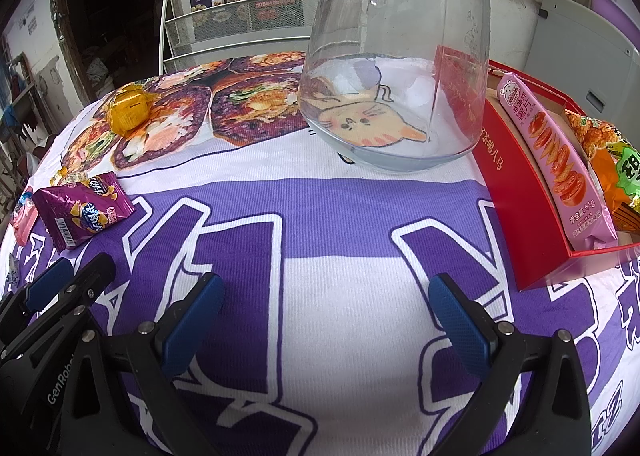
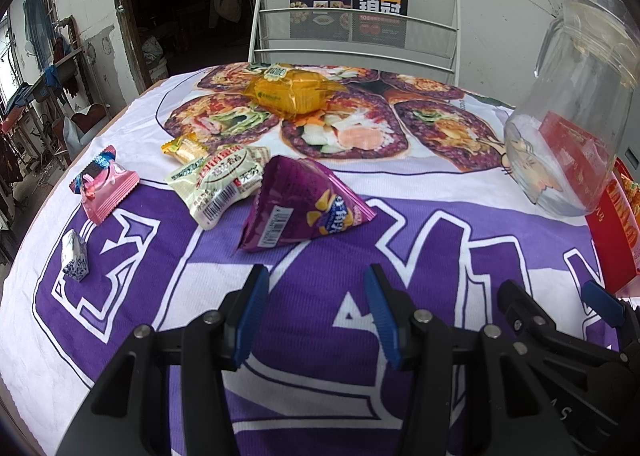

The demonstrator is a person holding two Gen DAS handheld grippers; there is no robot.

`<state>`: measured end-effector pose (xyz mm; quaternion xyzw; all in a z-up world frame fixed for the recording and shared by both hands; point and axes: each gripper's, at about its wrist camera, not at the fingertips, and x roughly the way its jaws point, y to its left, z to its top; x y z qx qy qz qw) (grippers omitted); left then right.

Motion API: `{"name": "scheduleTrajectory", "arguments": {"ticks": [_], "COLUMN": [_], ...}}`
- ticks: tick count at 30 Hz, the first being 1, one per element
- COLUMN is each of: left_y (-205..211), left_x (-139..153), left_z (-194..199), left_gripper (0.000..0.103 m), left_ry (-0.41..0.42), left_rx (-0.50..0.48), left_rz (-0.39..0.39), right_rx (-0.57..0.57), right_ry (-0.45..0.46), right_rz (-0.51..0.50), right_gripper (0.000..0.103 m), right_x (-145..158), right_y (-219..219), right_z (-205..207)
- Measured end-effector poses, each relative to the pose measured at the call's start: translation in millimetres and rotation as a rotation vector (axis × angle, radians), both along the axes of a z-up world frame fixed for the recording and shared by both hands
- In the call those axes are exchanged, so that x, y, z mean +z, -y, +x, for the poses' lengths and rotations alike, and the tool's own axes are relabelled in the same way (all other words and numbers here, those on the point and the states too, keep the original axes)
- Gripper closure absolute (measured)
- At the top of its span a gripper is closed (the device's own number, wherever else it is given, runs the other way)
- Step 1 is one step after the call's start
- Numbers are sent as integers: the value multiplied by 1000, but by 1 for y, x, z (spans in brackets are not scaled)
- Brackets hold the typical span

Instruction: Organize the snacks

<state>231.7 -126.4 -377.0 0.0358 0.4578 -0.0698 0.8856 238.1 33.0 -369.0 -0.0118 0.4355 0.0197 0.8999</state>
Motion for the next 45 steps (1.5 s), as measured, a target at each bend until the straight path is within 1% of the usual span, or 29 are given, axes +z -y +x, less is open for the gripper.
{"name": "scheduleTrajectory", "arguments": {"ticks": [8, 12, 15, 18, 24, 28, 37, 45], "left_y": [0, 2, 2, -2, -5, -6, -5, -4], "left_x": [0, 3, 15, 31, 65, 81, 109, 117], "left_z": [0, 2, -2, -4, -4, -2, 1, -3], "left_gripper": [0, 0, 0, 0, 0, 0, 0, 0], "left_ry": [-1, -44, -41, -46, -36, -26, -7, -7], "left_rx": [0, -14, -13, -7, -13, -17, -22, -18], "left_rz": [0, 13, 16, -2, 3, 2, -16, -18], "right_rx": [-2, 4, 14, 19, 22, 20, 36, 48], "right_ry": [-1, -18, -16, -28, -27, -18, -15, -15], "right_rz": [2, -22, -25, -29, -39, -29, -22, -15], "right_gripper": [54, 54, 54, 54, 54, 54, 54, 54], "right_x": [0, 5, 15, 26, 54, 70, 96, 106], "right_y": [1, -2, -4, -6, -8, -8, -13, -15], "right_z": [0, -1, -5, -6, -9, -10, -11, -16]}}
